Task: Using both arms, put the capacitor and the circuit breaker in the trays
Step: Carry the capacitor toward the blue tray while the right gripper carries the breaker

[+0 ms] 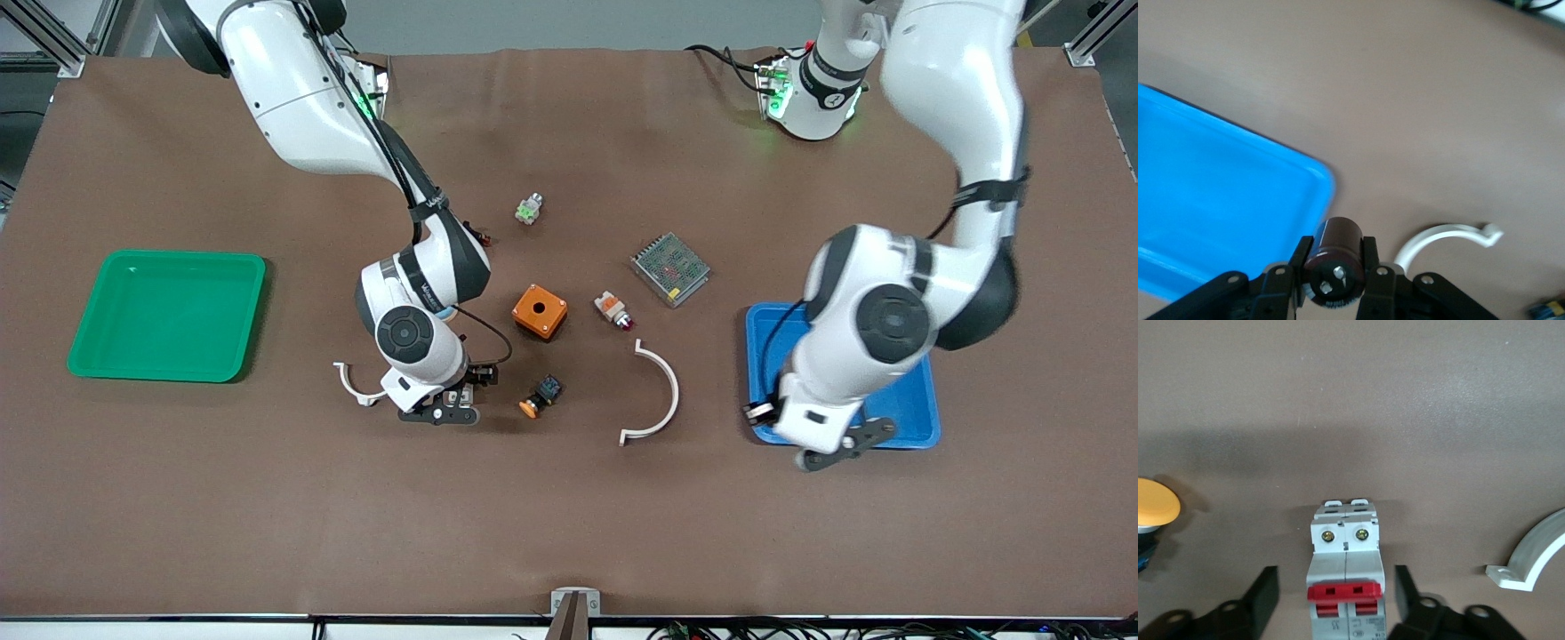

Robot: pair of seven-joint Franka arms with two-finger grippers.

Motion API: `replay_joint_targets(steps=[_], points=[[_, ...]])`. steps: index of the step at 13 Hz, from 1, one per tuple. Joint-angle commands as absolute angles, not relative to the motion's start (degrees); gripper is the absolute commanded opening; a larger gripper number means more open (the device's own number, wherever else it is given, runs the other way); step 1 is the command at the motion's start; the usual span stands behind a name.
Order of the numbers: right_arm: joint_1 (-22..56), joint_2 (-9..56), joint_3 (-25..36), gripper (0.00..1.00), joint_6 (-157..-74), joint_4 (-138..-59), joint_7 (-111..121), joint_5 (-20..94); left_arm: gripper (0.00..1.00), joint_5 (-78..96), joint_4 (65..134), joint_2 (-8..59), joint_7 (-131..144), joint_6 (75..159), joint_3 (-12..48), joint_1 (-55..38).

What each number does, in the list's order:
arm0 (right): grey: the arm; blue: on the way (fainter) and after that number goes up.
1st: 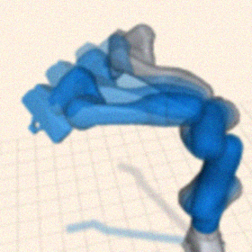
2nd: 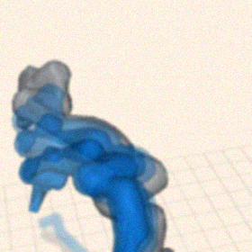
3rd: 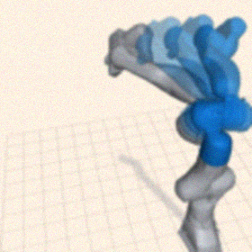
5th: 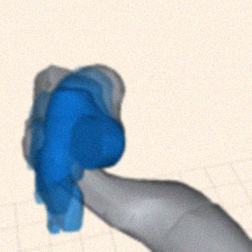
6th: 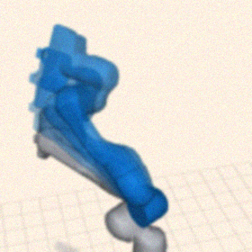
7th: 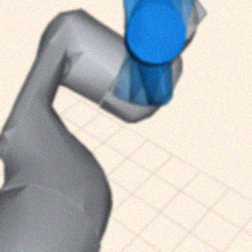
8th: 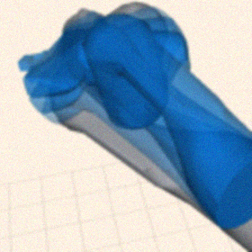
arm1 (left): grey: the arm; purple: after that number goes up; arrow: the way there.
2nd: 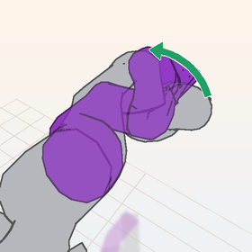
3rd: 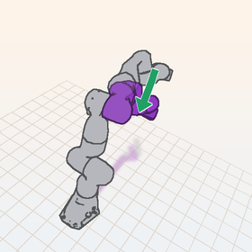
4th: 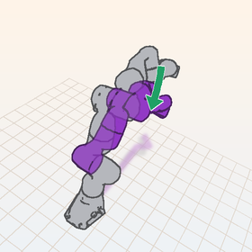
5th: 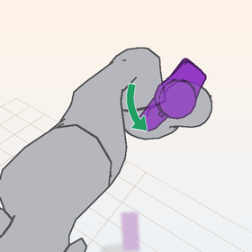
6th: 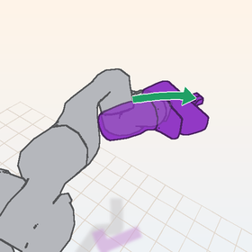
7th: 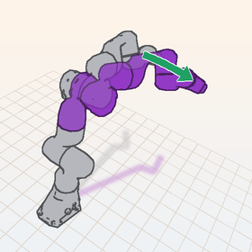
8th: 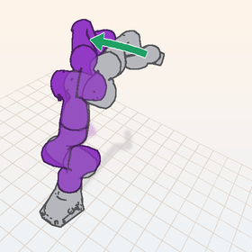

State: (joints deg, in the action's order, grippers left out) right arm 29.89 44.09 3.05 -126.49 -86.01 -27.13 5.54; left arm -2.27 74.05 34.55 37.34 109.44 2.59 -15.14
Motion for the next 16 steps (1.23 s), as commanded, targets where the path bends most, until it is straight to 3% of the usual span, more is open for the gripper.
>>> replay_joint_targets(steps=[1,5,7,10,13,16], points=[[29.18,44.21,2.9,0.28,-126.12,-84.55,-27.16,6.15,0.0,-3.25,77.68,32.35,32.26,106.88,3.16,-10.13],[25.94,42.02,2.99,0.26,-125.69,-83.85,-26.89,6.06,0.0,-3.25,80.59,32.17,28.4,106.88,3.16,-4.93],[23.04,37.82,3.08,0.26,-123.94,-84.37,-25.59,5.98,0.0,-3.25,82.35,32.26,25.59,106.88,3.16,-1.51],[17.33,33.41,3.16,0.26,-111.48,-84.55,-21.56,5.63,0.0,-3.25,84.02,32.96,22.24,108.27,3.34,0.79],[10.57,29.02,3.25,0.26,-102.32,-86.74,-12.6,5.1,0.0,-3.16,89.37,33.39,20.13,116.69,3.34,2.63],[3.98,24.79,3.16,0.26,-101.87,-92.8,-3.36,1.06,0.0,-2.46,94.81,34.45,20.13,126.34,3.51,2.73]])
